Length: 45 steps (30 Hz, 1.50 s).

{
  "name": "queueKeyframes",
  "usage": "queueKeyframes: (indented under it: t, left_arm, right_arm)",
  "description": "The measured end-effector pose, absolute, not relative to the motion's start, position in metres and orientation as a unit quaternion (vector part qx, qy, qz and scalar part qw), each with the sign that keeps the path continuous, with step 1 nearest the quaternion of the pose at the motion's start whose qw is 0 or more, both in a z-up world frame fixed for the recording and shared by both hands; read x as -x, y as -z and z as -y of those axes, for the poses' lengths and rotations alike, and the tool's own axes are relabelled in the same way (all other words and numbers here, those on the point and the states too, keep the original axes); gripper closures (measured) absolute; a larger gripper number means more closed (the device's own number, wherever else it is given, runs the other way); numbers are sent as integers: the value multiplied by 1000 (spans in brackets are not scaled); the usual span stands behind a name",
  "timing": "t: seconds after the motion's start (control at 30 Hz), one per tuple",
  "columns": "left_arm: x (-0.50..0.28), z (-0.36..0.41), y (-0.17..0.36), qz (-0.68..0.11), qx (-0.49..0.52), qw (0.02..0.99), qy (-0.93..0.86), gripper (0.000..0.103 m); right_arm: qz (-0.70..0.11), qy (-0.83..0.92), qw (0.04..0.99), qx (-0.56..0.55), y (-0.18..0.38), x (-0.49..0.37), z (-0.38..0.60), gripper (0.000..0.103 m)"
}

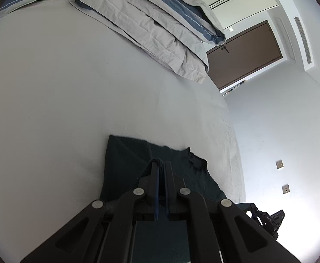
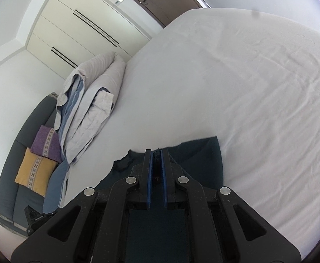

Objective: Fold small clothes

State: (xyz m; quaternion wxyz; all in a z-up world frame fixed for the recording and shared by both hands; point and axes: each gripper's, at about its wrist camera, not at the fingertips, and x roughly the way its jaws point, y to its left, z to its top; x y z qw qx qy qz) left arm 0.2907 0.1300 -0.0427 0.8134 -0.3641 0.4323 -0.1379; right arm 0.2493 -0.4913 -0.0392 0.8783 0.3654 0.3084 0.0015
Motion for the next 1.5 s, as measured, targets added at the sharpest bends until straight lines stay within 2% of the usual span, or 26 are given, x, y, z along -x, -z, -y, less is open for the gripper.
queueKeyframes:
  t: [0.27, 0.4, 0.43, 0.5, 0.53, 0.57, 0.77, 0.93, 1.17, 1.37, 1.5]
  left_arm:
    - [-356, -110, 77, -462, 350, 808, 106, 98]
    - [-383, -104, 105, -479, 342, 804, 85, 96]
    - [-387, -104, 108, -481, 338, 805, 80, 95]
    - [-389, -106, 112, -485, 336, 804, 78, 84]
    - [-387, -109, 112, -481, 341, 804, 77, 76]
    - [-384, -111, 111, -478, 341, 806, 77, 71]
    - [-352, -110, 91, -463, 301, 829, 83, 70]
    - [-320, -93, 79, -450, 241, 856, 83, 61]
    - [-319, -88, 96, -466, 226, 852, 81, 61]
    - [-319, -91, 109, -469, 223, 852, 73, 63]
    - [-317, -89, 112, -464, 216, 857, 59, 66]
  right_arm:
    - [-339, 38, 862, -376, 83, -332, 511, 97]
    - [-358, 64, 851, -379, 112, -362, 519, 92]
    - [-361, 71, 848, -381, 118, -368, 521, 89]
    - [-355, 76, 848, -385, 126, -374, 524, 57]
    - [-347, 73, 852, -384, 127, -375, 524, 52]
    - [-343, 71, 857, -379, 127, -373, 523, 51]
    - [-345, 66, 873, -337, 120, -358, 508, 51]
    - [-372, 52, 894, -243, 111, -363, 471, 51]
    - [-428, 64, 882, -185, 128, -394, 440, 55]
    - [-428, 80, 889, -145, 138, -401, 437, 96]
    - [-408, 85, 899, -137, 129, -394, 438, 98]
